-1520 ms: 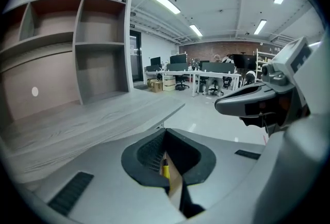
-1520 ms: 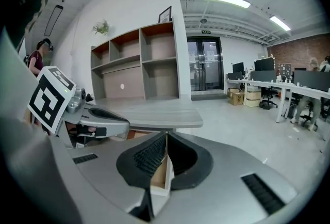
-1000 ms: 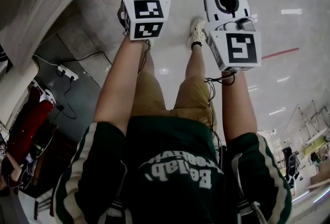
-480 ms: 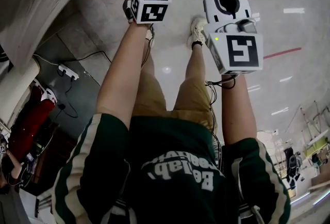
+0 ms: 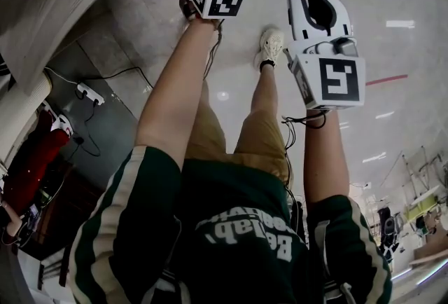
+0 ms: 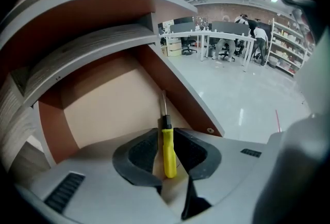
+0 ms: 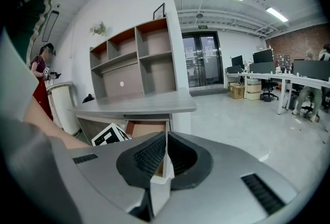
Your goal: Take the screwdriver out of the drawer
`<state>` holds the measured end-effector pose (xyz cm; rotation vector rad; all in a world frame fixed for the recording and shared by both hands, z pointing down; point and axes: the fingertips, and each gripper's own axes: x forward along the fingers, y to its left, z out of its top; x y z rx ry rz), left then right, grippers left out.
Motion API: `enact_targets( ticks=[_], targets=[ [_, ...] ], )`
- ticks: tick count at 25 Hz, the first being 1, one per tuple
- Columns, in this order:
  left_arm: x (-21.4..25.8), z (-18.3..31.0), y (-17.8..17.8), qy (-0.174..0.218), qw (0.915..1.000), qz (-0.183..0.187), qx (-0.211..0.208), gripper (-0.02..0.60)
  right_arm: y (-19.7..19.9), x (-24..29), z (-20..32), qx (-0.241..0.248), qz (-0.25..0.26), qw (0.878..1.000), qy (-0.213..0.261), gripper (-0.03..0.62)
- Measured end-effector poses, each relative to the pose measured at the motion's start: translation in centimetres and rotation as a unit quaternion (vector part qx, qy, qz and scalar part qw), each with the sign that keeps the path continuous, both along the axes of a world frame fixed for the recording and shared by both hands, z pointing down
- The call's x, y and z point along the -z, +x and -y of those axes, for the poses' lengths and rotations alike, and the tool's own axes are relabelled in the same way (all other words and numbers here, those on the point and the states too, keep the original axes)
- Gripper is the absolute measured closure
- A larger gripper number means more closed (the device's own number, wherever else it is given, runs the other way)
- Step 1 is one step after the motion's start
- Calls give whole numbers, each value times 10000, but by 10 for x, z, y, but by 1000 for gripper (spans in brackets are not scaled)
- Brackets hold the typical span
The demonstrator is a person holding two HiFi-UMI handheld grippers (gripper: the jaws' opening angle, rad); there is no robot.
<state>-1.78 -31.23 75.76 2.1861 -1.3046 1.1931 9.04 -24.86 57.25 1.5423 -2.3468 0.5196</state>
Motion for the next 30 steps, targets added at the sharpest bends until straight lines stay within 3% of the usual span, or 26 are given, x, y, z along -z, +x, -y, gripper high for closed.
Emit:
enact_targets(
  ticks=[10, 17, 20, 30],
  targets=[
    [-14, 2, 3, -71, 9997, 244, -22, 459, -1, 1, 2, -23, 103, 9999, 60, 559],
    [-20, 4, -1, 142, 9970, 756, -107, 456, -1, -3, 1, -69, 16, 9999, 75, 559],
    [-19, 5, -3, 133, 9978, 642, 60, 495, -1, -2, 1, -60, 10, 9999, 98, 559],
    [-11, 4, 0, 58, 9988, 485, 26, 503, -1, 2, 3, -61, 39, 9999, 98, 559]
  ],
)
